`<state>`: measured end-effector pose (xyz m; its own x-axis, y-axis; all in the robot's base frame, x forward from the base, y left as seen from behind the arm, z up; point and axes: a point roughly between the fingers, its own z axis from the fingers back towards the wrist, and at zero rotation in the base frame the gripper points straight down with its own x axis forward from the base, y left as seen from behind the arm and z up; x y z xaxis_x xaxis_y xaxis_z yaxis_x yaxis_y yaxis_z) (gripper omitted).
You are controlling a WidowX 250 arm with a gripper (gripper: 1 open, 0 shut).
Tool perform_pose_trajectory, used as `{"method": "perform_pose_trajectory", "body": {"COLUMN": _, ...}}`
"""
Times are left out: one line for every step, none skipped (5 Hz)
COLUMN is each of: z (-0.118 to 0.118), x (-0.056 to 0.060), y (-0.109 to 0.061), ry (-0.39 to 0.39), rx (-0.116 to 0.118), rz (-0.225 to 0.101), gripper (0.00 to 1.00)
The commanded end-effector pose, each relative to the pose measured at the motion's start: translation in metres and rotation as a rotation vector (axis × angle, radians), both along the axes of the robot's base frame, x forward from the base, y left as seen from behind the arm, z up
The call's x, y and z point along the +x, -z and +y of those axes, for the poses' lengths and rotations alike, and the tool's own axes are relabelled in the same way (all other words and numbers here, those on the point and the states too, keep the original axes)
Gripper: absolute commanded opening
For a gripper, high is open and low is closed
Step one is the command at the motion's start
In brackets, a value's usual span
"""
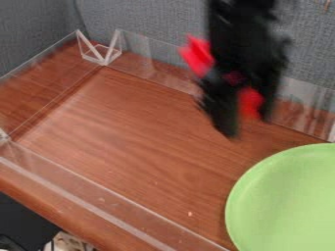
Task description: Put the red object on the green plate
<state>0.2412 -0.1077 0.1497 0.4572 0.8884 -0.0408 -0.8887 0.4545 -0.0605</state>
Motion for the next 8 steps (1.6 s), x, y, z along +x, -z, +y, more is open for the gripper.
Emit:
{"method": "perform_pose_trajectory", "body": {"z": -0.020, "x": -0.009, "y": 0.013, "ry": -0.004, "rx": 0.017, "rz": -0.024, "gripper": 0.00}}
{"method": "perform_pose_trajectory", "body": {"z": -0.021, "x": -0.021, "y": 0.032, "ry": -0.043, "rx": 0.030, "rz": -0.011, "gripper": 0.00}}
{"method": "perform_pose_trajectory", "body": {"z": -0.042, "x": -0.031, "y": 0.044, "ry": -0.097, "rx": 0.029, "rz": -0.008, "gripper": 0.00}}
{"method": "perform_pose_trajectory", "body": {"z": -0.066, "x": -0.032, "y": 0.054, "ry": -0.144, "rx": 0.009, "rz": -0.004, "gripper": 0.00}}
{"method": "perform_pose_trajectory", "body": {"z": -0.068, "x": -0.028, "y": 0.061, "ry": -0.155, "rx": -0.002, "rz": -0.005, "gripper": 1.00}}
{"method": "perform_pose_trajectory", "body": {"z": -0.072, "x": -0.027, "y": 0.066, "ry": -0.176, "rx": -0.006, "rz": -0.003, "gripper": 0.00}}
{"method": "perform_pose_trajectory", "body": {"z": -0.062, "x": -0.029, "y": 0.073, "ry": -0.180, "rx": -0.010, "rz": -0.001, "gripper": 0.00}}
{"method": "perform_pose_trajectory", "body": {"z": -0.056, "x": -0.030, "y": 0.080, "ry": -0.177, "rx": -0.018, "rz": 0.001, "gripper": 0.00}}
